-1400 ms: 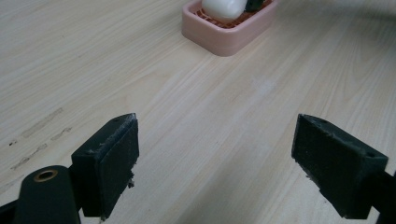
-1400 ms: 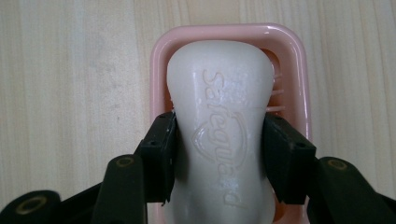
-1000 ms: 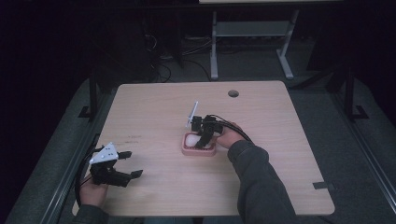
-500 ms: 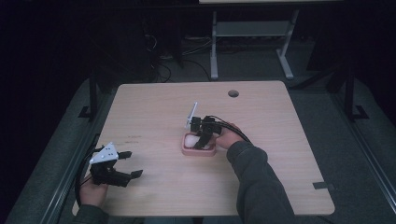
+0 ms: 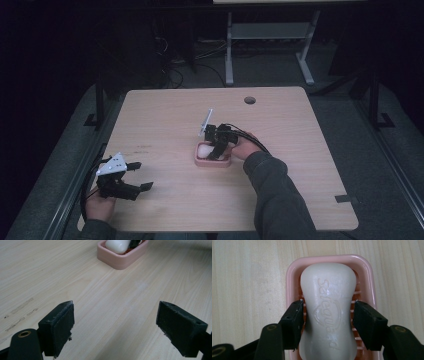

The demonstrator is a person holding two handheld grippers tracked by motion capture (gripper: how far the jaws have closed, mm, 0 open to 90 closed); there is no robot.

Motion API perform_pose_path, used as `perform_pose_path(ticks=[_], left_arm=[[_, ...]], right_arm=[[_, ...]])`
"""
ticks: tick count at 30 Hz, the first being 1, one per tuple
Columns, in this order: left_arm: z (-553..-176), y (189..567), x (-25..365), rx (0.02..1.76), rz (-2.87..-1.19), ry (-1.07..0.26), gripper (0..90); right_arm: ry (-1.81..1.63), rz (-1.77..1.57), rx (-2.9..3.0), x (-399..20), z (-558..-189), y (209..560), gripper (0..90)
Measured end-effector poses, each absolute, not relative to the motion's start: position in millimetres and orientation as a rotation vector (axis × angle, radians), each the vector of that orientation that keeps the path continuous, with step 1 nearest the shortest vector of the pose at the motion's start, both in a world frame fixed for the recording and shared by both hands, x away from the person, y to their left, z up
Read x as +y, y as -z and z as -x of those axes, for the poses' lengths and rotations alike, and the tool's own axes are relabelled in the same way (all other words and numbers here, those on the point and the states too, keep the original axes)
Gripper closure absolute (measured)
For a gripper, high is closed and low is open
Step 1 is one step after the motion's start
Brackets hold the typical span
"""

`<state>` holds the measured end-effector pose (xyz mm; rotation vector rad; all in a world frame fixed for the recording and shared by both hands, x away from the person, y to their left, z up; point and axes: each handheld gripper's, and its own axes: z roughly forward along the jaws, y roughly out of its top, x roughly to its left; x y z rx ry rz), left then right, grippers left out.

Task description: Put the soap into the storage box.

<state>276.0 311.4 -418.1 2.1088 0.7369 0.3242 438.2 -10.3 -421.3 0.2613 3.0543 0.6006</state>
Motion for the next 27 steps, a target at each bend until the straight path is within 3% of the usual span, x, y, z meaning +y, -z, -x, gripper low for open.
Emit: perform_pose_path(ticks=[27], left_arm=[[-276, 419, 310, 0.731, -2.123, -0.327, 14.8]], right_arm=[[-0.687, -0.343, 3.021, -31, -432, 411, 31.7]])
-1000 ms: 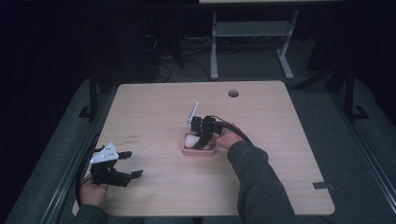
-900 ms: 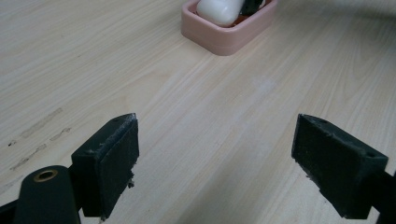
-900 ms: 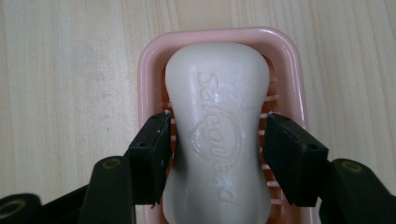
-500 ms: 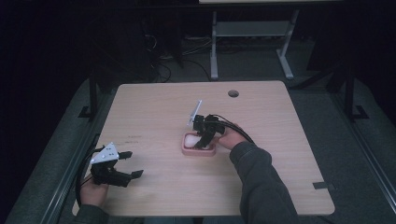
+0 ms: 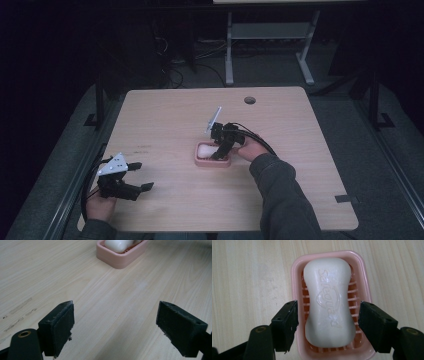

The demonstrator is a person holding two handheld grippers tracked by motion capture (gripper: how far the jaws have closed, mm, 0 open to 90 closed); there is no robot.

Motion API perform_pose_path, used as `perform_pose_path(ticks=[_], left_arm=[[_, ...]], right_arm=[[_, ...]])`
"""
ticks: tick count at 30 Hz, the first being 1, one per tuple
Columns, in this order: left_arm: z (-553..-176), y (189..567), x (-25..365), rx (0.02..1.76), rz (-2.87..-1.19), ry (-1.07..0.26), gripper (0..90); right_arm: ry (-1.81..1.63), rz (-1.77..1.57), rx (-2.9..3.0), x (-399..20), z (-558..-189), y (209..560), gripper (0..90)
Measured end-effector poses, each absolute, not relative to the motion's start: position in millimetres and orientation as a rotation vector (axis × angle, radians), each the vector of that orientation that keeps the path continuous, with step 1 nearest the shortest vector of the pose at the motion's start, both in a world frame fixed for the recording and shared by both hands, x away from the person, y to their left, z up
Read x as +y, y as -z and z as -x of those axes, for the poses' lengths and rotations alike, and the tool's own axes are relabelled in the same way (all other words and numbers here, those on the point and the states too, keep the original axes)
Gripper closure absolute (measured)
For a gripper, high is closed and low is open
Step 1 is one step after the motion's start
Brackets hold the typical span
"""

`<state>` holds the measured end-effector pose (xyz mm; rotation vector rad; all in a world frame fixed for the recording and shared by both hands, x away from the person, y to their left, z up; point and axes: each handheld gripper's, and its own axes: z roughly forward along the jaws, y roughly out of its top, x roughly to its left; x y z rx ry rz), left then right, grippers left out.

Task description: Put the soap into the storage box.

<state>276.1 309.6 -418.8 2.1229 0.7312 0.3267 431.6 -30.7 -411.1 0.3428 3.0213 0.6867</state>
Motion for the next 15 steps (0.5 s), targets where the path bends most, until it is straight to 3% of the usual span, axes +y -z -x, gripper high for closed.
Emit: perform_pose_path(ticks=[15], left_arm=[[-276, 419, 309, 0.725, -2.131, -0.332, 14.8]], right_arm=[[-0.721, -0.377, 3.009, -46, -425, 405, 29.9]])
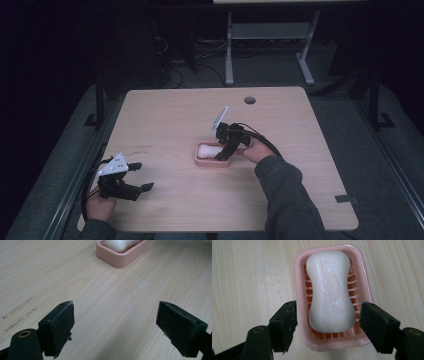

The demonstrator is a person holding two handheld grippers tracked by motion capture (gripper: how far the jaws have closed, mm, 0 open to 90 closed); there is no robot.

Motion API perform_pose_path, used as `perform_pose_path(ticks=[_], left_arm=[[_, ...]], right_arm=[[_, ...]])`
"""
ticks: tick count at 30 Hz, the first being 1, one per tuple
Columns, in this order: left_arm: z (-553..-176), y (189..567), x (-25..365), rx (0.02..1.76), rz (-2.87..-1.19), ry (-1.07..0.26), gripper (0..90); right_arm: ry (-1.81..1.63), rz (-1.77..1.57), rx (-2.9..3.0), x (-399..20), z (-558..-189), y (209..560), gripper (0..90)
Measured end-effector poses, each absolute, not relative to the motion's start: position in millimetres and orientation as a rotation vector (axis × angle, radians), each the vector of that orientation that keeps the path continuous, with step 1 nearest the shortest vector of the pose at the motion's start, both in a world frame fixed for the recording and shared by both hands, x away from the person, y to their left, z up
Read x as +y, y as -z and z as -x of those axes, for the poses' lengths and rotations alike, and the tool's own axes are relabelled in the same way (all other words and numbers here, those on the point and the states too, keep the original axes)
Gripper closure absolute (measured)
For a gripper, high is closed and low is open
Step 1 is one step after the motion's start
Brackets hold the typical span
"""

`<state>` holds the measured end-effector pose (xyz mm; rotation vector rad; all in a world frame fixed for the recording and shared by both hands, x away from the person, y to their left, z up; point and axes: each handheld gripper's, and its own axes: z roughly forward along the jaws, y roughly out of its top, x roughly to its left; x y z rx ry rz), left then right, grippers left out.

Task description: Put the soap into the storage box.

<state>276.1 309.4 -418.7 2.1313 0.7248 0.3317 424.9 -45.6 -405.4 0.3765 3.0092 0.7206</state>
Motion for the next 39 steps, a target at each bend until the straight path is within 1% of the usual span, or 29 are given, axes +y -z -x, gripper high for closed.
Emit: perform_pose_path(ticks=[15, 27, 39], left_arm=[[-276, 420, 308, 0.725, -2.134, -0.327, 14.8], [-276, 419, 308, 0.726, -2.134, -0.329, 14.8], [-276, 420, 307, 0.729, -2.136, -0.330, 14.8]], right_arm=[[-0.753, -0.413, 3.008, -63, -416, 408, 28.9], [-0.750, -0.426, 2.975, -74, -408, 398, 28.8], [-0.791, -0.460, 2.963, -90, -400, 401, 28.6]])
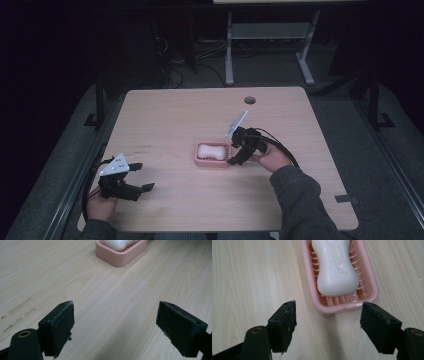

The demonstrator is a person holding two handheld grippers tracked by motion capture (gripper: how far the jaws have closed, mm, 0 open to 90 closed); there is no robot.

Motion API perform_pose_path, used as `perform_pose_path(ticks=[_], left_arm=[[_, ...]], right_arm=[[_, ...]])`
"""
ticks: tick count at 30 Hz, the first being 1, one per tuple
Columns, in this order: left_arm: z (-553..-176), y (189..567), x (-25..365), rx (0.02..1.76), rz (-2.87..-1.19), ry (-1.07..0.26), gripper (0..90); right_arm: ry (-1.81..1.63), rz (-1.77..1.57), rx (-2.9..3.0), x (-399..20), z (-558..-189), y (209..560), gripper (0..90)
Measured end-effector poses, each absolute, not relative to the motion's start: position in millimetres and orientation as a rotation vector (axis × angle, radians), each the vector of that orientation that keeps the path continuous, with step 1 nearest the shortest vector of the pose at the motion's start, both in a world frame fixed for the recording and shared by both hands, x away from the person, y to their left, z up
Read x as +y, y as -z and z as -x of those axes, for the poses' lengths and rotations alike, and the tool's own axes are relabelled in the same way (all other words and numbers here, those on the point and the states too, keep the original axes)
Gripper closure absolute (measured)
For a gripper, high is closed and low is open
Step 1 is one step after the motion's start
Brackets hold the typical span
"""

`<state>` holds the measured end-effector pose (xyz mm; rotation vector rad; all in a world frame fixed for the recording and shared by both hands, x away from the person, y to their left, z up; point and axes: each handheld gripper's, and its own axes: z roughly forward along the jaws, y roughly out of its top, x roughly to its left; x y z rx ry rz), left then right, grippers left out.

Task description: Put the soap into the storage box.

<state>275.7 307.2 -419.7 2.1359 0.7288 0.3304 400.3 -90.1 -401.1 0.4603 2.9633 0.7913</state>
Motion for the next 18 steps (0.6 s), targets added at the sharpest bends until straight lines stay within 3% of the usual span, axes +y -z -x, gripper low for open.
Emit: perform_pose_path(ticks=[18], left_arm=[[-276, 420, 307, 0.722, -2.145, -0.334, 14.8]], right_arm=[[-0.810, -0.533, 2.933, -119, -384, 411, 26.7]])
